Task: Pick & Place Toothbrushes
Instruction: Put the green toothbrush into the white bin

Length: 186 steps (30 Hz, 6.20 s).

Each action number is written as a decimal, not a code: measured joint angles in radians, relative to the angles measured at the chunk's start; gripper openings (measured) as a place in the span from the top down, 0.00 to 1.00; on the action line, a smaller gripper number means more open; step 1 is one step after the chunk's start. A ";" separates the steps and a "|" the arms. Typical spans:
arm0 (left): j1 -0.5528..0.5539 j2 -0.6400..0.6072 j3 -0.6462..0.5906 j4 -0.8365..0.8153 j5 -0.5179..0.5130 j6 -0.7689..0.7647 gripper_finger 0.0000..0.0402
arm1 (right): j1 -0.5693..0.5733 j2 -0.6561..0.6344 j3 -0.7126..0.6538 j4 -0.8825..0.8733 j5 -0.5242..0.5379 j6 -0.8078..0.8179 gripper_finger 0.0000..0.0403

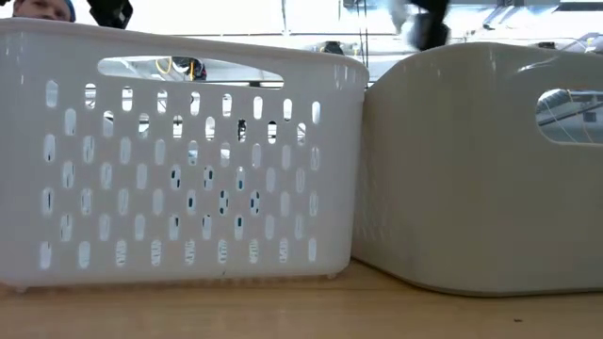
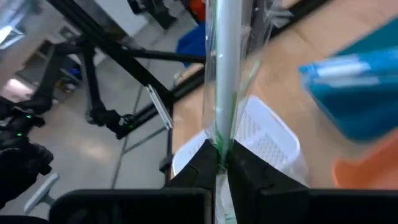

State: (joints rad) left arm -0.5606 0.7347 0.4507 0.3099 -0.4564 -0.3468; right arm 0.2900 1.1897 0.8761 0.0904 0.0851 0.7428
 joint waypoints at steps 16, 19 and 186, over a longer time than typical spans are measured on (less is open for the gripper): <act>0.076 0.222 0.031 0.278 -0.103 -0.172 0.29 | -0.194 0.271 0.169 0.176 -0.351 -0.216 0.97; 0.097 0.266 0.058 0.296 -0.102 -0.206 0.29 | -0.210 0.318 0.231 0.168 -0.353 -0.236 0.97; 0.248 1.105 0.865 -0.869 0.516 -1.095 0.97 | -0.304 -0.623 -0.327 0.025 -0.247 -0.494 1.00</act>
State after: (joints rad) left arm -0.3125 1.8397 1.3159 -0.5590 0.0597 -1.4418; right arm -0.0135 0.5667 0.5488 0.1154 -0.1616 0.2493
